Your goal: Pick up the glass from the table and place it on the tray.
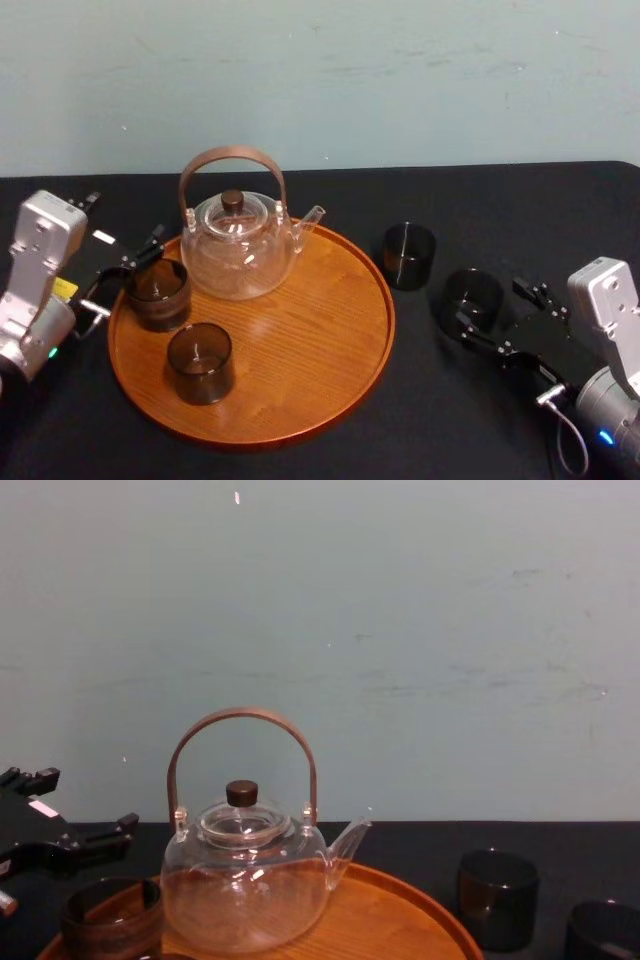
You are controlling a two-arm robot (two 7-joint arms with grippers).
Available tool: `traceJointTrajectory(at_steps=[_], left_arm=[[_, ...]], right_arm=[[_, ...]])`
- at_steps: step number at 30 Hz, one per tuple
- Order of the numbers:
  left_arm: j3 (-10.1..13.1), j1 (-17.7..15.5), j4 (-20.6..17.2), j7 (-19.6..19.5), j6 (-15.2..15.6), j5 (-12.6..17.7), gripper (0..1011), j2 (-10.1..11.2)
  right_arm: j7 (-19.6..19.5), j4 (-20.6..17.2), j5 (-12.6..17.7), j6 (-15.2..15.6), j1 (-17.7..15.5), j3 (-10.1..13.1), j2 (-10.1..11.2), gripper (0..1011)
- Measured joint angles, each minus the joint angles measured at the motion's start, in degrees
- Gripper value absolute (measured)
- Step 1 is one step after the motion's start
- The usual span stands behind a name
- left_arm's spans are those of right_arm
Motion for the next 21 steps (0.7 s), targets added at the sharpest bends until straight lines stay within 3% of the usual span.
traceJointTrajectory(at_steps=[21], left_arm=[[0.00, 0.00, 0.00, 0.00, 0.00, 0.00, 1001, 0.00]], right_arm=[[3.31, 3.65, -1.14, 1.30, 1.17, 1.48, -3.04, 1002]])
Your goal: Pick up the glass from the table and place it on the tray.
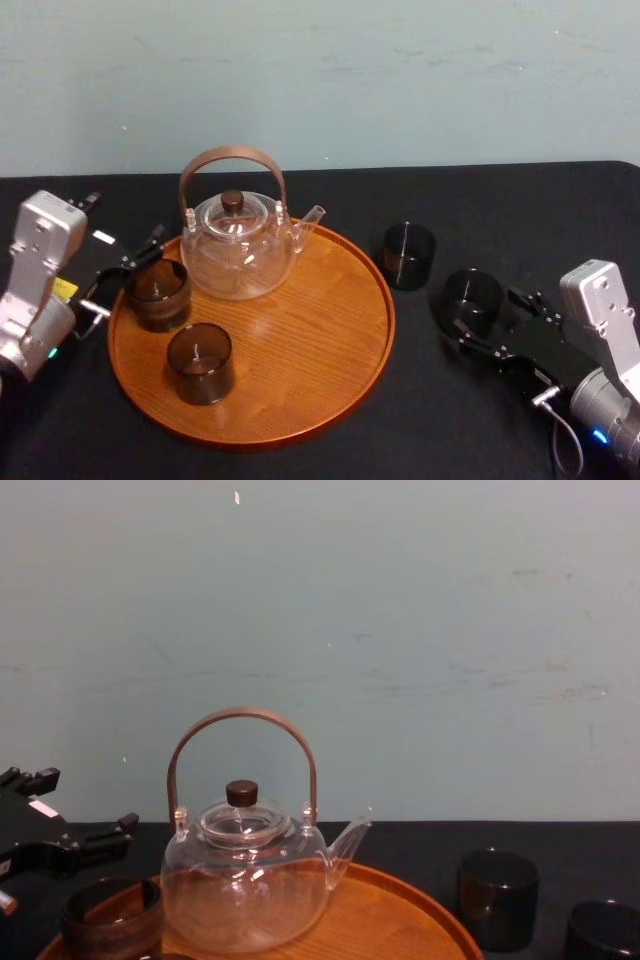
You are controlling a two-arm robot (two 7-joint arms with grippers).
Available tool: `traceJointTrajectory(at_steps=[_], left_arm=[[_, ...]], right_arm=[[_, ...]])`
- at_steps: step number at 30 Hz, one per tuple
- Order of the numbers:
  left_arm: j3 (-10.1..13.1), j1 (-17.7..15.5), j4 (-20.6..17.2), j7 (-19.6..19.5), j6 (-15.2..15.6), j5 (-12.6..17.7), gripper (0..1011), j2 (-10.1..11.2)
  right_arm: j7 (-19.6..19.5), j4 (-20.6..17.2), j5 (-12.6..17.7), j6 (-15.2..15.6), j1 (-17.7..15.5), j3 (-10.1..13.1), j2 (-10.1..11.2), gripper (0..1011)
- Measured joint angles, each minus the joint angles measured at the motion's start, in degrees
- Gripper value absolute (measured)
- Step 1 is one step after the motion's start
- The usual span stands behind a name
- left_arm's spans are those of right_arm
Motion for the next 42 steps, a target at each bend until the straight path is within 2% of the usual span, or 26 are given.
traceJointTrajectory(at_steps=[17, 34, 42], left_arm=[[0.00, 0.00, 0.00, 0.00, 0.00, 0.00, 1001, 0.00], [0.00, 0.00, 0.00, 0.00, 0.00, 0.00, 1001, 0.00], [0.00, 0.00, 0.00, 0.00, 0.00, 0.00, 1001, 0.00]], right_arm=[[3.48, 3.66, -1.33, 2.12, 3.94, 0.91, -2.25, 1003], [8.27, 11.37, -3.11, 1.24, 9.25, 0.09, -6.16, 1002], [8.13, 11.09, -3.12, 1.21, 9.10, 0.09, -6.02, 1002]])
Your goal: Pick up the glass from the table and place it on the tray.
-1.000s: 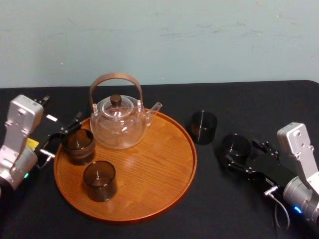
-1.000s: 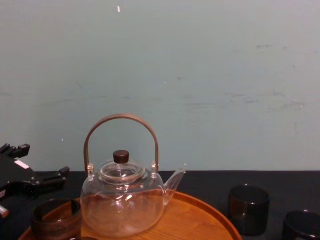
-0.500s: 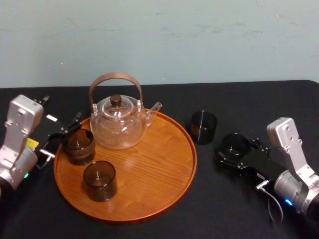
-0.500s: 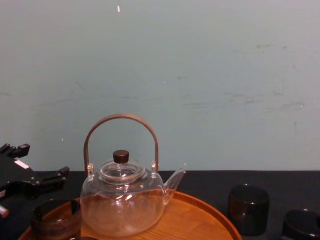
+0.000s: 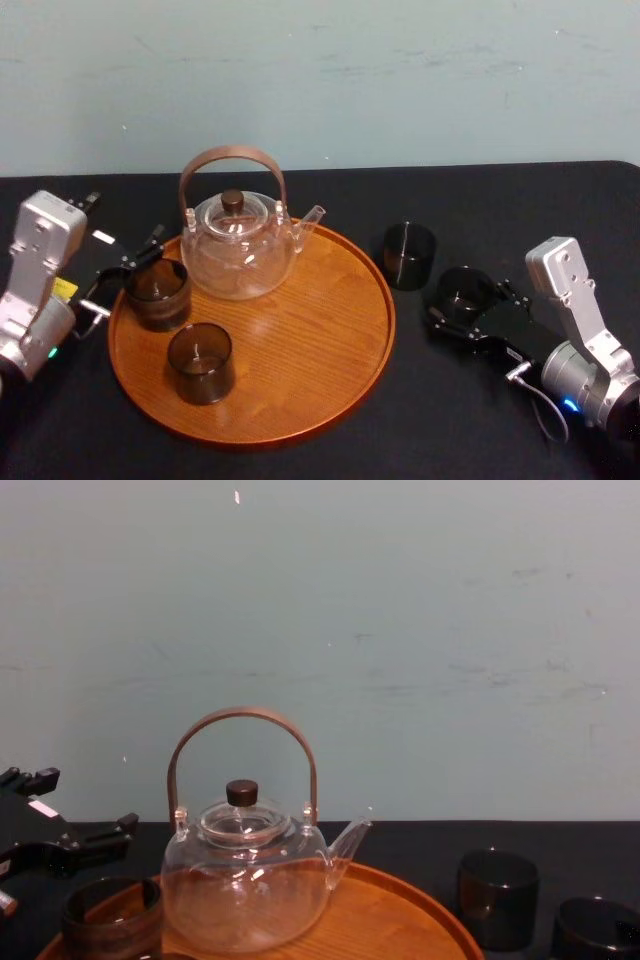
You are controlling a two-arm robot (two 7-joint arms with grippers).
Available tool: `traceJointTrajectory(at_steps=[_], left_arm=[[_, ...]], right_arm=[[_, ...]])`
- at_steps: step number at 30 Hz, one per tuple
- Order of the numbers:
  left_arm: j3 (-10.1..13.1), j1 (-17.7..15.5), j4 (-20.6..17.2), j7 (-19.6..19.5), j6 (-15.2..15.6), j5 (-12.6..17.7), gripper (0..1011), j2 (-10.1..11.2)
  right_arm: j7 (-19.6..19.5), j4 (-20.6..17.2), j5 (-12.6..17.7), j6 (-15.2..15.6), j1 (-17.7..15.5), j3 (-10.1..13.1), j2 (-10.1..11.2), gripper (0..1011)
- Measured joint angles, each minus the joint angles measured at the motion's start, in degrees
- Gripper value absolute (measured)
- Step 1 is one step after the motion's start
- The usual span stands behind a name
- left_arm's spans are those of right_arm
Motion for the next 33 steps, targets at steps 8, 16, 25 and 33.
traceJointTrajectory(at_steps=[8, 16, 25, 33], left_arm=[[0.00, 0.00, 0.00, 0.00, 0.00, 0.00, 1001, 0.00], [0.00, 0.00, 0.00, 0.00, 0.00, 0.00, 1001, 0.00], [0.00, 0.00, 0.00, 0.00, 0.00, 0.00, 1002, 0.00], [0.00, 0.00, 0.00, 0.00, 0.00, 0.00, 1001, 0.00]], right_arm=[[-0.21, -0.29, 0.05, 0.00, -0.19, 0.01, 0.14, 918], [-0.33, -0.45, 0.11, 0.02, -0.29, 0.01, 0.23, 916], [1.55, -1.90, 0.37, -0.62, -1.13, 0.96, 0.28, 916], [3.11, -5.60, -0.03, -1.05, -2.50, 0.68, 0.72, 916]])
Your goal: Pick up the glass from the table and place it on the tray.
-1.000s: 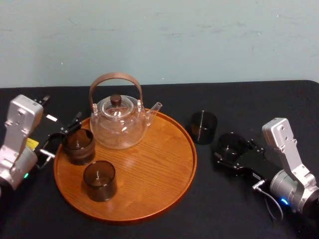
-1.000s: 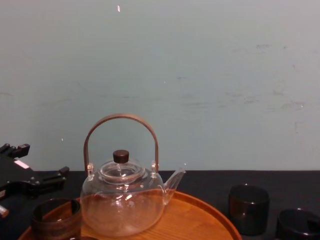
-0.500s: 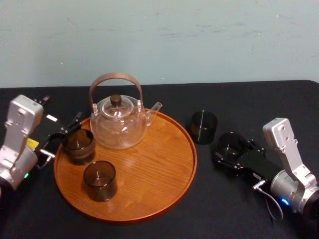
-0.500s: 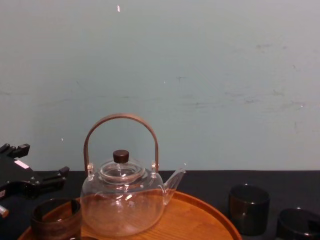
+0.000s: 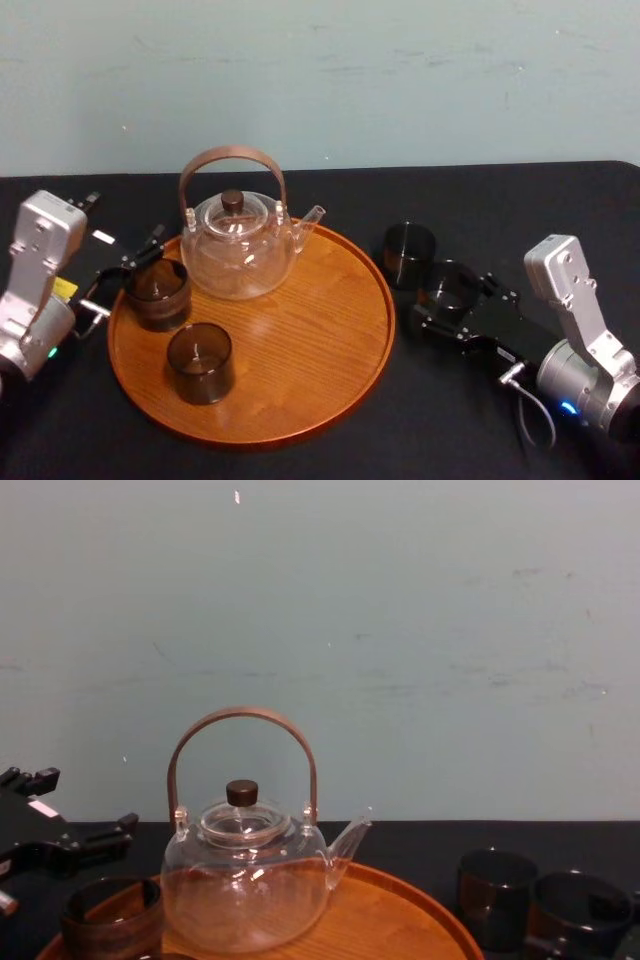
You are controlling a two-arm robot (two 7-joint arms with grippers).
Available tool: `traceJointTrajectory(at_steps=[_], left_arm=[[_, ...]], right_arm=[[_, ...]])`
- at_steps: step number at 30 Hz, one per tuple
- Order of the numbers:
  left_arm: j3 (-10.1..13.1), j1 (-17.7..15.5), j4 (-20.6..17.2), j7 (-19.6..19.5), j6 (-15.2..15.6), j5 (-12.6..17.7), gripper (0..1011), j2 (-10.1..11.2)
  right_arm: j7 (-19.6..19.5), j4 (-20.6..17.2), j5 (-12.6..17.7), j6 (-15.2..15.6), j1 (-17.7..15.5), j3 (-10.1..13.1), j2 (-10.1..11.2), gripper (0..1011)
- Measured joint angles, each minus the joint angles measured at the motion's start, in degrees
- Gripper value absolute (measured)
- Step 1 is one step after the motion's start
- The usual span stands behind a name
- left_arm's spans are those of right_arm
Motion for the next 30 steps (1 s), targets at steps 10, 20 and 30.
traceJointTrajectory(at_steps=[10, 20, 30], left_arm=[[0.00, 0.00, 0.00, 0.00, 0.00, 0.00, 1001, 0.00], [0.00, 0.00, 0.00, 0.00, 0.00, 0.00, 1001, 0.00], [0.00, 0.00, 0.00, 0.00, 0.00, 0.00, 1001, 0.00]], right_arm=[[1.65, -3.88, -1.04, -0.34, -0.97, -1.73, 0.43, 916], [3.40, -4.04, -1.83, -0.61, 0.00, -4.63, -0.10, 916], [4.68, -2.73, -2.25, -0.93, 1.81, -7.42, -1.00, 916]])
